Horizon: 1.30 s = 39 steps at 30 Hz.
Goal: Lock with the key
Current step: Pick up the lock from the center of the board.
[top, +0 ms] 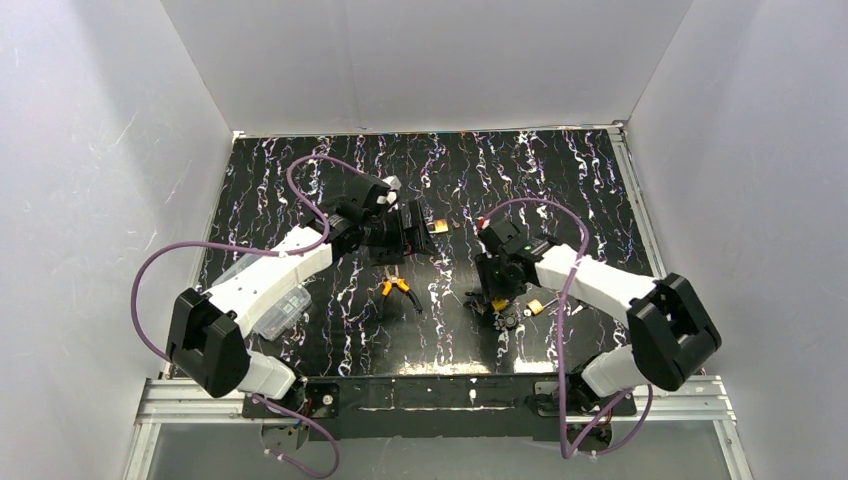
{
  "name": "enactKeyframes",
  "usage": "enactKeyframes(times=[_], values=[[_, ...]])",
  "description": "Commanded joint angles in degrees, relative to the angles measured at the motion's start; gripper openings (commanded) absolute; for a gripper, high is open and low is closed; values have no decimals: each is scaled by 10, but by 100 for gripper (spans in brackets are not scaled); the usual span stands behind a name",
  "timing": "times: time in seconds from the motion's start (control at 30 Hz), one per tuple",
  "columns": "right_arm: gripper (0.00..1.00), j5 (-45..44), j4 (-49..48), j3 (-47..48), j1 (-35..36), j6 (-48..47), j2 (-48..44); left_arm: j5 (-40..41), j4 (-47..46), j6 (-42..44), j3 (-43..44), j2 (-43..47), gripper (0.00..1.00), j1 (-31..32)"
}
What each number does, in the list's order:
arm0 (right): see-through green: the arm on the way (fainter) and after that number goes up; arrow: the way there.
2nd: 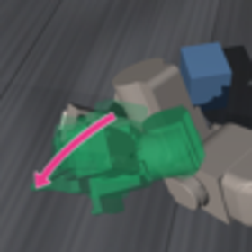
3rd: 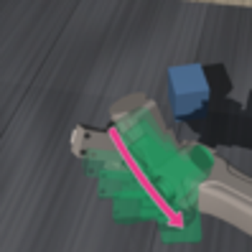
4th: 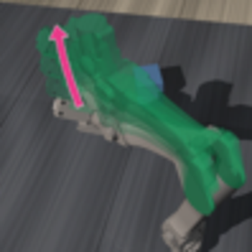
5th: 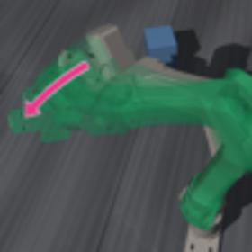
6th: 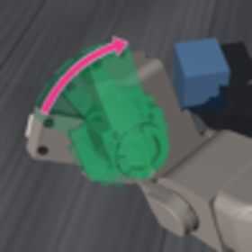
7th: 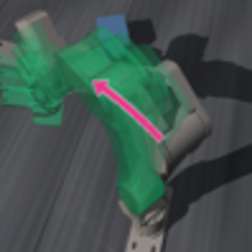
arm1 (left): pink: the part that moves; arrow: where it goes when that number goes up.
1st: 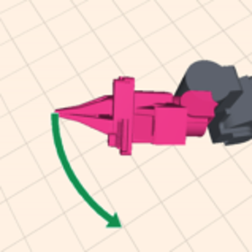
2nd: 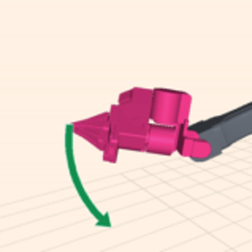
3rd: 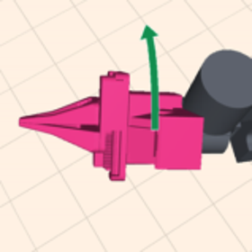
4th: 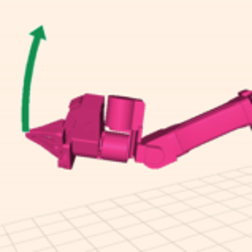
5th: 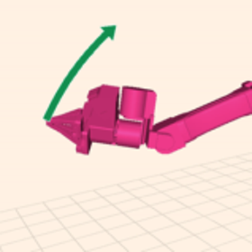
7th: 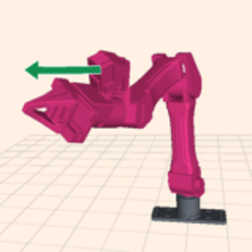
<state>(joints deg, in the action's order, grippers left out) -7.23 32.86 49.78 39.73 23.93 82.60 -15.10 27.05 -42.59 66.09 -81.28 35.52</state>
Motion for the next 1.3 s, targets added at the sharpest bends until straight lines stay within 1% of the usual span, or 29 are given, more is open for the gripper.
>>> enactKeyframes(times=[0.0, 0.13, 0.3, 0.4, 0.53, 0.67, 0.83, 0.9, 1.07, 1.2, 1.27], values=[[1, 64, 4, 35, -29, -4, -87, -39, 15, 20, 34, 2, 88, -21], [1, 140, 3, 50, -56, -1, -118, -56, 10, 26, 36, 5, 88, -32], [1, 261, -18, 61, -98, 12, -151, -107, -36, 23, 21, 13, 87, -43], [1, 358, -45, 72, -125, 34, -171, -150, -86, 23, 10, 22, 85, -47], [1, 518, -120, 81, -170, 109, -188, -202, -167, 18, -7, 40, 79, -51], [1, 628, -251, 86, -201, 220, -195, -254, -269, -16, -31, 57, 71, -73], [1, 699, -436, 103, -217, 400, -183, -317, -418, -80, -45, 74, 68, -103], [1, 710, -523, 105, -217, 478, -172, -334, -450, -93, -38, 75, 68, -105], [1, 710, -798, 116, -218, 709, -130, -356, -552, -139, -31, 78, 67, -108], [1, 691, -943, 143, -217, 833, -91, -377, -671, -222, -27, 67, 64, -109], [1, 677, -1002, 156, -217, 883, -70, -385, -714, -255, -23, 60, 61, -109]])
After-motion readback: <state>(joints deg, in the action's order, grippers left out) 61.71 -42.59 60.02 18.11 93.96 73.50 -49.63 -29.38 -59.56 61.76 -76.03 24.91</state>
